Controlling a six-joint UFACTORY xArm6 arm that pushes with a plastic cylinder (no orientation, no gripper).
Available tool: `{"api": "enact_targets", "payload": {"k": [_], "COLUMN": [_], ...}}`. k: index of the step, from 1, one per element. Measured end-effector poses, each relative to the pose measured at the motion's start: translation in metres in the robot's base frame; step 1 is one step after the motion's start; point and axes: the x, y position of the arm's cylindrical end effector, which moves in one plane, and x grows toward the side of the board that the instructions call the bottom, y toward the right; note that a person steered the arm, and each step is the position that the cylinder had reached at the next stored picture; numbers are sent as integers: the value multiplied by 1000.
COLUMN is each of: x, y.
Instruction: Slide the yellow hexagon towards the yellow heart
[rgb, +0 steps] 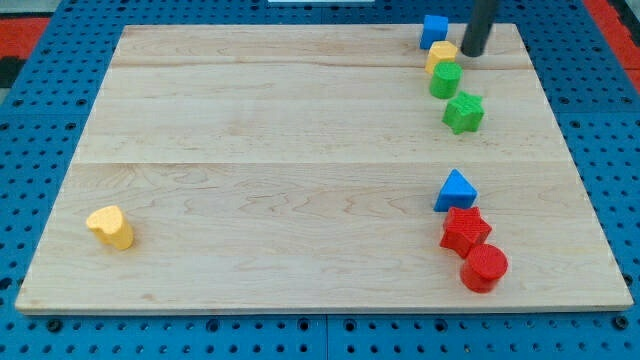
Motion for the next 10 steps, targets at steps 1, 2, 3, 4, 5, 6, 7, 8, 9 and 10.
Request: {"api": "enact_targets", "payload": {"k": [1,2,3,4,5,6,7,8,9,10], "x": [10,36,58,79,100,120,134,151,164,164], "y": [-42,-61,-82,-112,-113,-119,-138,-171,-195,-200]}}
